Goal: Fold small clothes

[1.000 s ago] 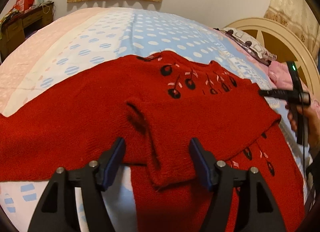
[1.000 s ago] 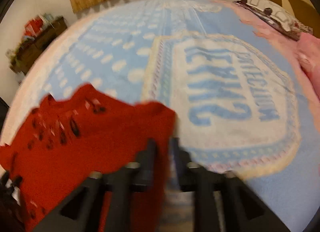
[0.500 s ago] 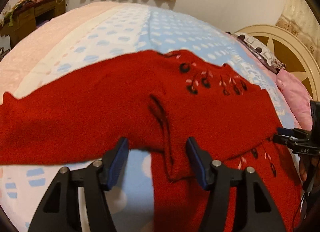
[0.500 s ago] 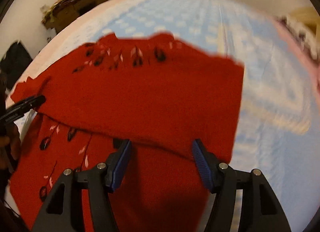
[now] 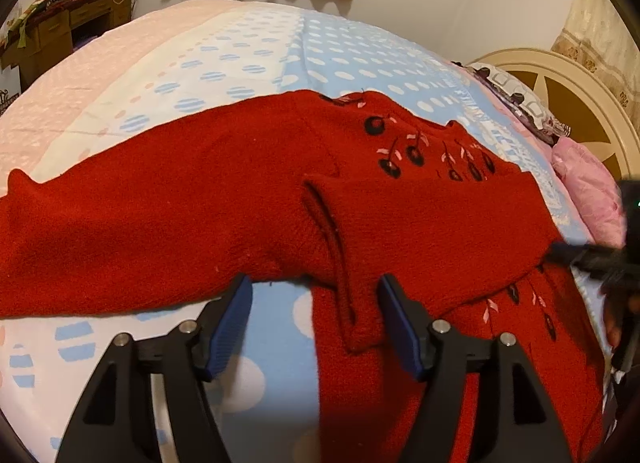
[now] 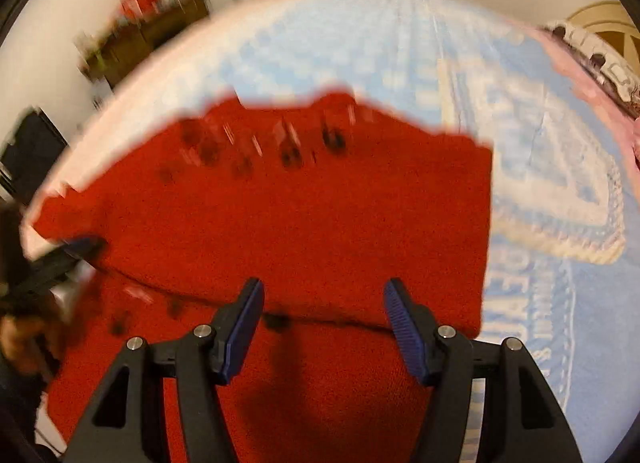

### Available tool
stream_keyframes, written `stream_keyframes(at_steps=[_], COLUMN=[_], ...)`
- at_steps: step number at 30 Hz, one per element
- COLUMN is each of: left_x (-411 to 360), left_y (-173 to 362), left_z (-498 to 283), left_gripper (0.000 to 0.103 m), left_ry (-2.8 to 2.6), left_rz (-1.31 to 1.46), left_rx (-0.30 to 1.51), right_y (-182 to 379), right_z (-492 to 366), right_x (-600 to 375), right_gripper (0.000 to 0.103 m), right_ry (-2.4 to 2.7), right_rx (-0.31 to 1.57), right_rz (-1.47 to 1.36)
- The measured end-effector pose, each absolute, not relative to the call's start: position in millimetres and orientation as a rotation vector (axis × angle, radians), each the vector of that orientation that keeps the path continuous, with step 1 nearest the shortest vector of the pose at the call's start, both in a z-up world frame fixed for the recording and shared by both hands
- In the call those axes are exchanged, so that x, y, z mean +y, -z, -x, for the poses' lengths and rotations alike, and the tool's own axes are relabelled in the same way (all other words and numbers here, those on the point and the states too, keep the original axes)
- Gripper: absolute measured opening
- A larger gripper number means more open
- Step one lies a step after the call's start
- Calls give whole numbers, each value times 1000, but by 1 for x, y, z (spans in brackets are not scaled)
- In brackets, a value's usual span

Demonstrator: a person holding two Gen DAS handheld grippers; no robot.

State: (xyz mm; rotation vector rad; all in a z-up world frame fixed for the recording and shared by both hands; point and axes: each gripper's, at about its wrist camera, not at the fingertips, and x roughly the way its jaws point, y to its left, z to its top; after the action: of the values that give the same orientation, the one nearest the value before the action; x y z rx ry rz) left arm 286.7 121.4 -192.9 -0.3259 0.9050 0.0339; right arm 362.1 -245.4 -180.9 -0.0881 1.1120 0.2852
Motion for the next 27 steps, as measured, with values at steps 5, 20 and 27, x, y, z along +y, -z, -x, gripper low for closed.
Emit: stream_keyframes(at_steps=[5, 20, 27], left_x=[135, 213, 304], left_y=[184, 154, 164], left_z=[-273, -209, -155], left_gripper=[81, 87, 87], left_ry=[-49, -313, -554], left_rz=[387, 378, 375], left_rx=[839, 731, 746], right_y=[170, 159, 186], right_z=[-331, -351, -337], right_x=[-237, -80, -65], right_gripper=[64, 64, 64], right_ry=[-274, -452, -498], right_rx=[1048, 957, 961], right_rz=[171, 365, 321])
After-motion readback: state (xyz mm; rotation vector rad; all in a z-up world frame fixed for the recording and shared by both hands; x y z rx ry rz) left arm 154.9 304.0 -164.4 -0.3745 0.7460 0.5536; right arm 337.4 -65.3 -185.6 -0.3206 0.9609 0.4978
